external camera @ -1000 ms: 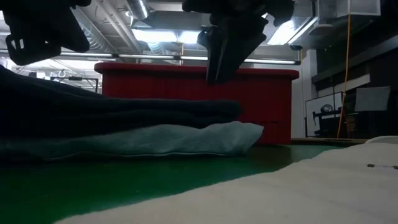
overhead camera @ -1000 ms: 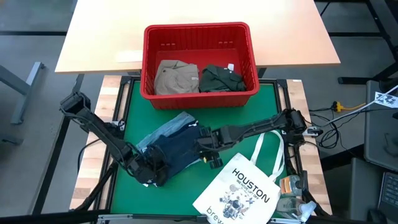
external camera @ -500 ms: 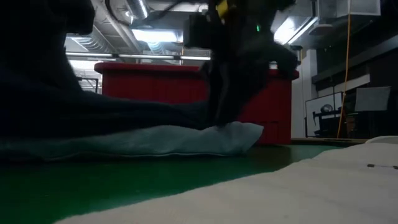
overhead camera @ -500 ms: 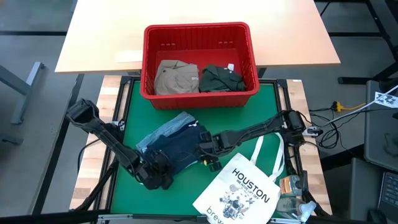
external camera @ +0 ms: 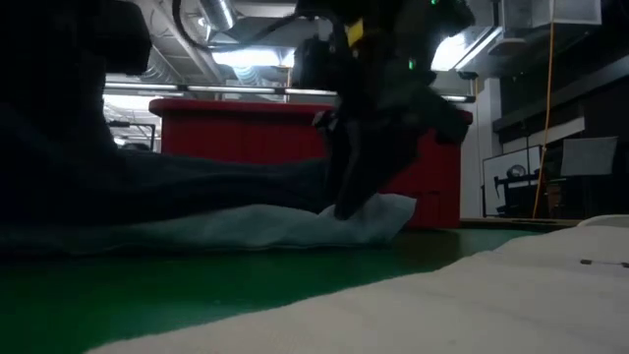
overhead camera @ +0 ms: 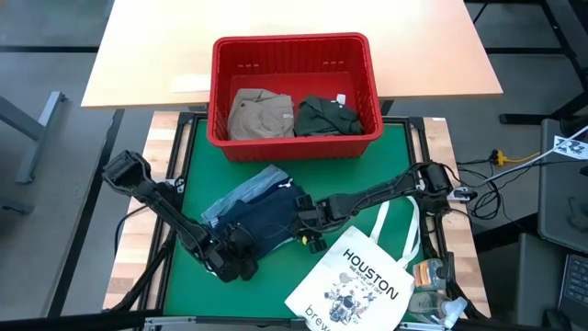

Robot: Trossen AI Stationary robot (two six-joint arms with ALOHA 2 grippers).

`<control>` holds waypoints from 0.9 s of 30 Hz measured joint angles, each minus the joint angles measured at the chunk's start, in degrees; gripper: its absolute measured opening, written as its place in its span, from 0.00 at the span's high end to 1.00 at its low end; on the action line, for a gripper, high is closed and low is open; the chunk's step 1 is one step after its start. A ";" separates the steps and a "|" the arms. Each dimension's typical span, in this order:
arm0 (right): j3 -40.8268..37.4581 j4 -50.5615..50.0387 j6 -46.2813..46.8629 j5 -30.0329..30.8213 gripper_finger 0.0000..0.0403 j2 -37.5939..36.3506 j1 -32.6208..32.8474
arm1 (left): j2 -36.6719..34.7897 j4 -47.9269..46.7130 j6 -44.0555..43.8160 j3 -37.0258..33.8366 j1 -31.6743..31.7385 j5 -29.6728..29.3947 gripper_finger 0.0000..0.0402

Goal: Fold Laundry from Bin
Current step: Fold the gray shorts, then fold the dark green polo shirt

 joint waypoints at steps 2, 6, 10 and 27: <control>1.86 -2.09 0.05 0.01 0.59 -1.38 0.00 | -1.54 0.51 0.01 0.00 0.16 0.13 0.99; 6.92 -8.38 -1.75 0.84 0.59 -5.40 -0.06 | -4.28 2.57 -0.09 0.00 1.10 0.15 0.99; 10.57 -11.86 -5.81 5.20 0.59 -9.35 -0.36 | -5.92 5.09 0.20 0.00 2.75 0.04 0.99; 12.36 -11.55 -12.01 9.55 0.59 -14.50 -13.00 | -6.06 7.88 23.32 0.00 17.21 -1.44 0.97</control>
